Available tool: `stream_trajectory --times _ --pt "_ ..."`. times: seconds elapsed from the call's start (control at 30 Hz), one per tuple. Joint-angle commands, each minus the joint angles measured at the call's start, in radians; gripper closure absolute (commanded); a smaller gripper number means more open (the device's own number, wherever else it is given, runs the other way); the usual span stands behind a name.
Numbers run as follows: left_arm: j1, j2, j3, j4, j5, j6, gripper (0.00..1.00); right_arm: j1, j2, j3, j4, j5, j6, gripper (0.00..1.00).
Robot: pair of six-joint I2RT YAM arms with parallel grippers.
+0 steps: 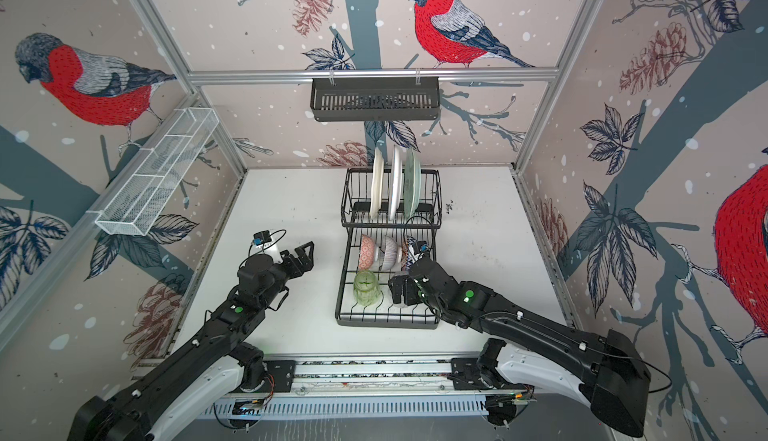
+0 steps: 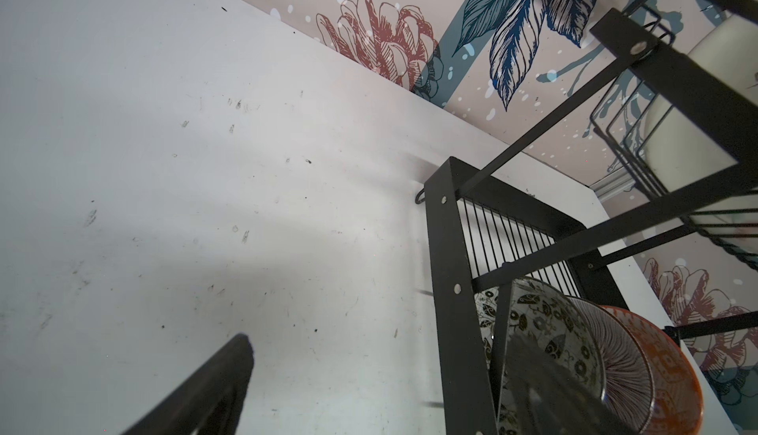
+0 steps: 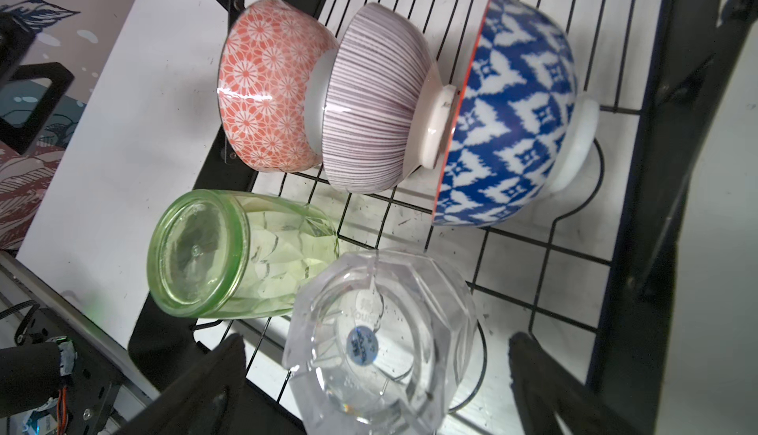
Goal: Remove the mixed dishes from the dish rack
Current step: 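Reach right gripper into lower rack and grasp the clear octagonal glass while left arm approaches, then lift the clear glass out with right gripper while left gripper moves toward it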
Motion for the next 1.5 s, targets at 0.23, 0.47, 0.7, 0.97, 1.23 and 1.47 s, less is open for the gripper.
stream_trajectory --times 0.23,0.47,0.7,0.97,1.23,1.47 --pt "-0.002 -0.095 -0.012 0.044 0.082 -0.015 0.04 0.009 0.090 0.016 0.038 0.044 0.084 0.02" --pt "-0.001 -0.142 -0.021 0.022 0.071 -0.016 0.04 0.014 0.107 0.003 0.053 0.056 0.106 0.05" --pt "-0.002 -0.131 -0.016 0.021 0.097 -0.020 0.03 0.014 0.124 -0.018 0.069 0.089 0.136 0.10" --pt "-0.003 -0.118 -0.016 0.026 0.109 -0.023 0.03 0.015 0.186 -0.011 0.083 0.123 0.155 0.11" --pt "-0.003 -0.123 -0.018 0.028 0.107 -0.025 0.03 0.014 0.155 -0.039 0.108 0.167 0.215 0.23" --pt "-0.003 -0.128 -0.016 0.021 0.105 -0.029 0.03 0.008 0.100 -0.061 0.116 0.170 0.250 0.33"
